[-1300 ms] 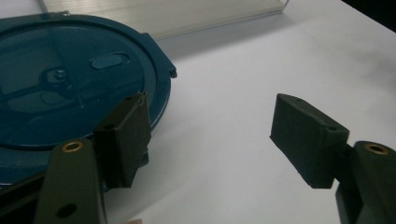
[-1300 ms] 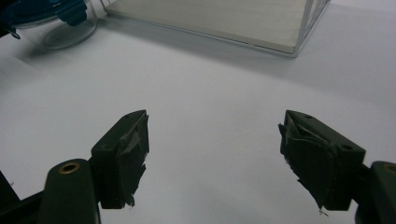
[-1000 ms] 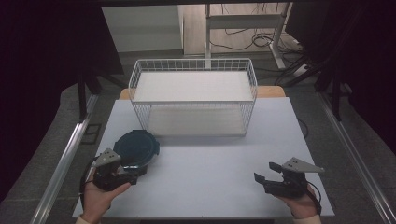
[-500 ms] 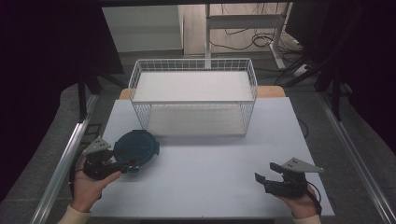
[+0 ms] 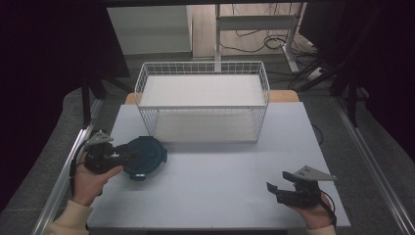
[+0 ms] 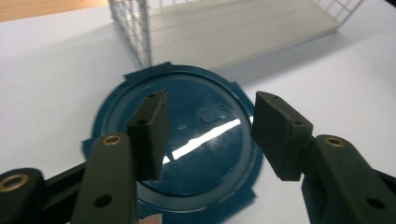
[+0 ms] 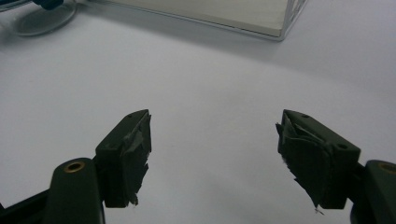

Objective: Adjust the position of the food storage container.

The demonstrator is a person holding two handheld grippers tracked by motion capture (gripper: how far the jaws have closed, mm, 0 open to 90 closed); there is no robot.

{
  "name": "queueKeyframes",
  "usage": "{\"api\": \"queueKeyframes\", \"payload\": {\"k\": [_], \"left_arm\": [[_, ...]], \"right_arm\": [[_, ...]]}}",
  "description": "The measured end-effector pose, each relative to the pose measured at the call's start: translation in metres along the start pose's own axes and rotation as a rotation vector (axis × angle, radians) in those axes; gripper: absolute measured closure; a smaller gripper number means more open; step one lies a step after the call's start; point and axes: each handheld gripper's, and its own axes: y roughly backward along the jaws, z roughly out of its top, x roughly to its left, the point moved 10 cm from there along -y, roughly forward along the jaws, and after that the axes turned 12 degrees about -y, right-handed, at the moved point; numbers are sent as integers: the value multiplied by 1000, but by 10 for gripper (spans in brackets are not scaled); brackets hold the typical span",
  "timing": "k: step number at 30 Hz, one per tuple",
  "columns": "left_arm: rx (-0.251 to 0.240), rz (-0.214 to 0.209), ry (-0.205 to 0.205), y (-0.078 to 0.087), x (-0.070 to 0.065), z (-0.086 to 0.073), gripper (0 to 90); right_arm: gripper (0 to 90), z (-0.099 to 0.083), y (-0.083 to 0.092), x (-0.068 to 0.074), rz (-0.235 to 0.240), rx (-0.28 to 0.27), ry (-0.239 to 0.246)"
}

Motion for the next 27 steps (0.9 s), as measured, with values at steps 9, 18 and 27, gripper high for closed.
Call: {"api": "queueKeyframes", "payload": {"k": [9, 18, 27], "left_arm": [[60, 43, 18, -8, 29, 2, 564], [104, 72, 39, -22, 49, -4, 729], [175, 77, 55, -33, 62, -15, 857]], "right_arm": [[257, 0, 0, -1, -6, 1, 1], [257, -2, -2, -3, -20, 11, 12], [258, -3, -3, -5, -24, 18, 11]]}}
